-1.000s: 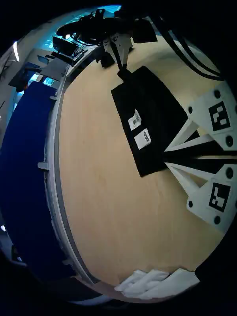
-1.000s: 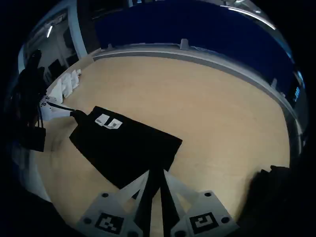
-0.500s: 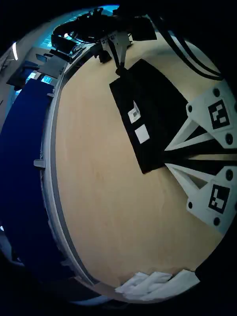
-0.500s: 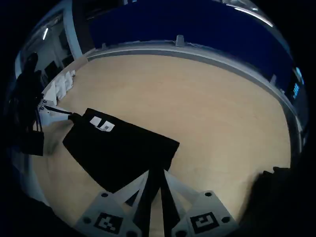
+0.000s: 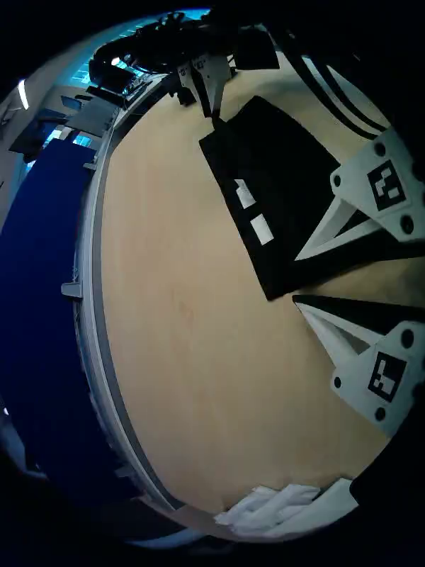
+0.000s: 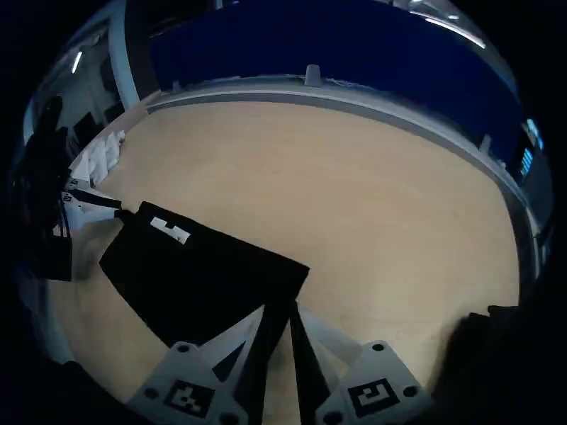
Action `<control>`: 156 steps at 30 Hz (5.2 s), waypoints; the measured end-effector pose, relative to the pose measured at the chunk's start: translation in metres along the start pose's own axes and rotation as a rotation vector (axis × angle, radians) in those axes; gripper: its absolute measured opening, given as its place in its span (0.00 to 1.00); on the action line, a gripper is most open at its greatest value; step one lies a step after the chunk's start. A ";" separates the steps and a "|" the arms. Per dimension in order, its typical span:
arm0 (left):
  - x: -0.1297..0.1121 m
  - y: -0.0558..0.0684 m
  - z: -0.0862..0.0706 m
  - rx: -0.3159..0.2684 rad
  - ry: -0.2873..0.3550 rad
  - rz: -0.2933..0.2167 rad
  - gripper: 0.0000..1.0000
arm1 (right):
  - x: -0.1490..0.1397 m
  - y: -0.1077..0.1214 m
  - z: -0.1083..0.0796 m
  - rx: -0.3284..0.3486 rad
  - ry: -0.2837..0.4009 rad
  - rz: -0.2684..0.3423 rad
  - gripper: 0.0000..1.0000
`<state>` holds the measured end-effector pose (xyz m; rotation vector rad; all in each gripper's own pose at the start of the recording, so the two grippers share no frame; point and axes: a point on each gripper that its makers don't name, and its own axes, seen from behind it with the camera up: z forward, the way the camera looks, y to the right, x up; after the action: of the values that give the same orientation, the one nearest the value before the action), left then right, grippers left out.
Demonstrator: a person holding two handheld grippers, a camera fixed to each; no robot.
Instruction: Fold towel
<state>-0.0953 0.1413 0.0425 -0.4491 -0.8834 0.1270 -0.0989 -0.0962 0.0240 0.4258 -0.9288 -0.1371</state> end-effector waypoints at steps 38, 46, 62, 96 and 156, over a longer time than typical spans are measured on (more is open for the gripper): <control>0.019 -0.024 -0.014 0.057 0.048 0.062 0.94 | 0.019 0.036 -0.003 -0.129 0.070 -0.030 0.98; 0.013 -0.025 -0.024 0.066 0.053 0.059 0.94 | 0.013 0.033 -0.015 -0.119 0.075 -0.013 0.99; -0.011 -0.015 -0.050 0.060 0.057 0.028 0.94 | -0.021 0.014 -0.049 -0.112 0.069 -0.001 1.00; -0.100 -0.021 -0.148 0.215 0.090 -0.193 0.94 | -0.056 -0.036 -0.047 0.102 -0.020 -0.224 0.88; -0.121 -0.020 -0.188 0.232 0.122 -0.284 0.94 | 0.004 -0.060 -0.054 0.157 0.038 -0.338 0.07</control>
<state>-0.0285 0.0267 -0.1383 -0.1104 -0.7926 -0.0584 -0.0495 -0.1359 -0.0264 0.7276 -0.8269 -0.3644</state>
